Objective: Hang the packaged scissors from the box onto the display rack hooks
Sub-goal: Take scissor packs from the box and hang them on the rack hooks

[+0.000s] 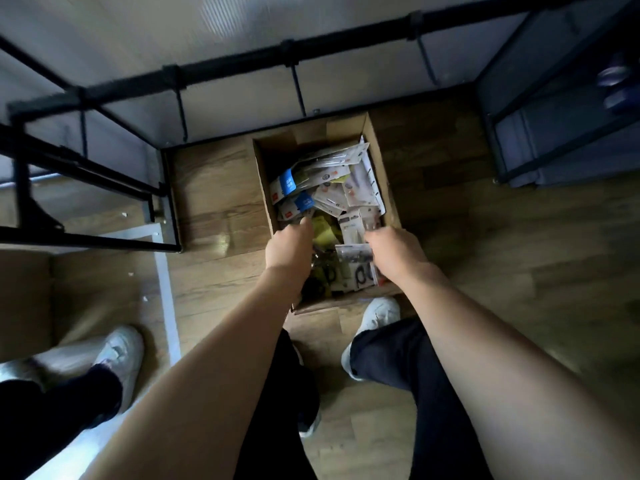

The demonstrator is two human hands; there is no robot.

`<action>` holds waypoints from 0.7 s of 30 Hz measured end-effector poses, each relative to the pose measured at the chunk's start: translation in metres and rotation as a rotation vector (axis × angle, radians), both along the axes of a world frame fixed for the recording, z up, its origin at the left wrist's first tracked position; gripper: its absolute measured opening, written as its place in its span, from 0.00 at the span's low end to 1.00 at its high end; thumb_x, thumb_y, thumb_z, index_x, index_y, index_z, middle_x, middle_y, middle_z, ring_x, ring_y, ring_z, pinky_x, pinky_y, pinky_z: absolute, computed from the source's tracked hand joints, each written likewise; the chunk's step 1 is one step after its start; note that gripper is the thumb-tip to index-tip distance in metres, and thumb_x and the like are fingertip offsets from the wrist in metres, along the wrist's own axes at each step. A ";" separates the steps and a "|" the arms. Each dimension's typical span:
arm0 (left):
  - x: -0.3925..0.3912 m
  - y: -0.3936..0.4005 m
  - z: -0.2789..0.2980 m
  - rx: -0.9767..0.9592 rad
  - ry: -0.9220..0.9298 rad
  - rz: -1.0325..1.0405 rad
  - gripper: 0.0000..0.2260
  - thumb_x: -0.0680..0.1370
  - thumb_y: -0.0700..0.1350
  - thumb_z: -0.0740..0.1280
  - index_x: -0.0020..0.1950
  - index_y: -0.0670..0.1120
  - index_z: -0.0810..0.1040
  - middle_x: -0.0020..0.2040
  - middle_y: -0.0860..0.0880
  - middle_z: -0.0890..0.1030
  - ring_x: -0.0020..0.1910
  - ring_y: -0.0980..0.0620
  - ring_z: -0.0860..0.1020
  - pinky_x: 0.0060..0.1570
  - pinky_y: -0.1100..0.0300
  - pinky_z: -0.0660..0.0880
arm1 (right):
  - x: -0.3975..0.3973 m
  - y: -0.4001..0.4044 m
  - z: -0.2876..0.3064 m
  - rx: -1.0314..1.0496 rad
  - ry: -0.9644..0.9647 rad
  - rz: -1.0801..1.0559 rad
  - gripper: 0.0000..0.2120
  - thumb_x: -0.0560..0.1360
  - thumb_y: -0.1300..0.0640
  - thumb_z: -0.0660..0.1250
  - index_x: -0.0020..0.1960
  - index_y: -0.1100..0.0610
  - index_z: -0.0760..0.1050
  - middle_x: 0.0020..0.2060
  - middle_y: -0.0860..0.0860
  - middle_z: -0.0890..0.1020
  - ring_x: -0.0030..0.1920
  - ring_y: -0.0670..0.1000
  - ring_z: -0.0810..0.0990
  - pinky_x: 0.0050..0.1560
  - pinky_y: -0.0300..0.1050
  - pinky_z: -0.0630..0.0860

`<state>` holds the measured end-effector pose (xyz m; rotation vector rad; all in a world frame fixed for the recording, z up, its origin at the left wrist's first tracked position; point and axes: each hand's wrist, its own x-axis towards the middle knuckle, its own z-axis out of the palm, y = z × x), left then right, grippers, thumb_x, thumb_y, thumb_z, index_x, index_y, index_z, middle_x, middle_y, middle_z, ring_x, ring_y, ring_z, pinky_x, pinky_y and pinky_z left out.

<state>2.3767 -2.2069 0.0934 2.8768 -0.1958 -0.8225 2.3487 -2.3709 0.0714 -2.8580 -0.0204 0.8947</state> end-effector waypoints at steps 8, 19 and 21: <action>-0.005 -0.014 0.183 -0.088 -0.029 0.151 0.15 0.76 0.33 0.58 0.60 0.42 0.74 0.54 0.39 0.79 0.53 0.38 0.77 0.41 0.53 0.68 | -0.016 -0.005 0.184 -0.004 -0.140 0.021 0.08 0.77 0.61 0.62 0.54 0.55 0.75 0.45 0.53 0.82 0.46 0.57 0.82 0.37 0.44 0.71; -0.027 0.013 0.360 -0.366 -0.279 0.387 0.09 0.77 0.41 0.63 0.52 0.45 0.81 0.46 0.41 0.82 0.45 0.39 0.78 0.38 0.58 0.68 | -0.036 0.018 0.364 0.171 -0.447 -0.240 0.07 0.79 0.55 0.60 0.53 0.56 0.75 0.50 0.53 0.81 0.51 0.57 0.79 0.43 0.46 0.72; -0.032 0.019 0.383 -0.377 -0.366 0.372 0.09 0.77 0.43 0.63 0.51 0.45 0.82 0.45 0.40 0.82 0.45 0.39 0.78 0.40 0.56 0.71 | -0.043 0.023 0.384 0.221 -0.534 -0.308 0.06 0.78 0.55 0.61 0.48 0.57 0.74 0.46 0.54 0.81 0.48 0.58 0.79 0.41 0.47 0.71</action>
